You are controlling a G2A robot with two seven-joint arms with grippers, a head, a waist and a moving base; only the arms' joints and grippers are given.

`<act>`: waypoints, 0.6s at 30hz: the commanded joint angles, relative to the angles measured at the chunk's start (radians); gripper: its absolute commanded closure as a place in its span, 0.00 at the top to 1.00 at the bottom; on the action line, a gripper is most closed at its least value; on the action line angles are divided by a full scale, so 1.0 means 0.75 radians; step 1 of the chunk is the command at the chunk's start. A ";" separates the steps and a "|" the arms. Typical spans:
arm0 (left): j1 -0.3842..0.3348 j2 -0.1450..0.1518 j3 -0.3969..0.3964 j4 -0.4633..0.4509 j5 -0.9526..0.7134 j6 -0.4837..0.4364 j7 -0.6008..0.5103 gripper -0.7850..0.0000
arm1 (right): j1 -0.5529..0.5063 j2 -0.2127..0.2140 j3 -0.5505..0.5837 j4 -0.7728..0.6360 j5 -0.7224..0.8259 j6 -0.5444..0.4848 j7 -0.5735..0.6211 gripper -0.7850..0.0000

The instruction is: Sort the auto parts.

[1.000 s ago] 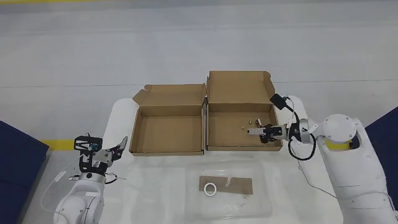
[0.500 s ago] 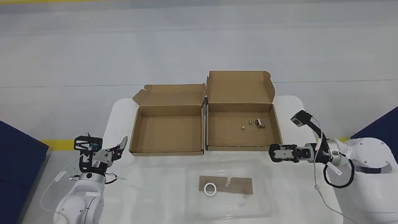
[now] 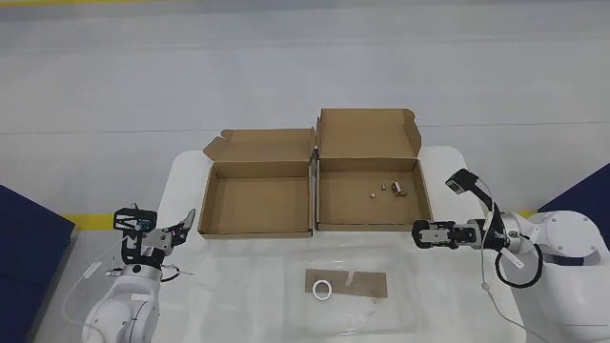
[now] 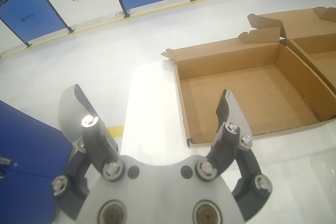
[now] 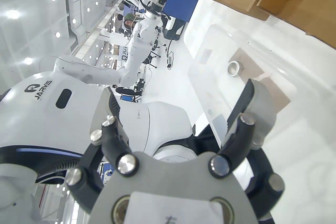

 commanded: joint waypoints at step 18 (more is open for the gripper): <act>0.085 0.007 0.064 -0.212 0.133 -0.160 -0.017 1.00 | 0.000 0.000 0.000 0.000 0.000 0.000 0.000 1.00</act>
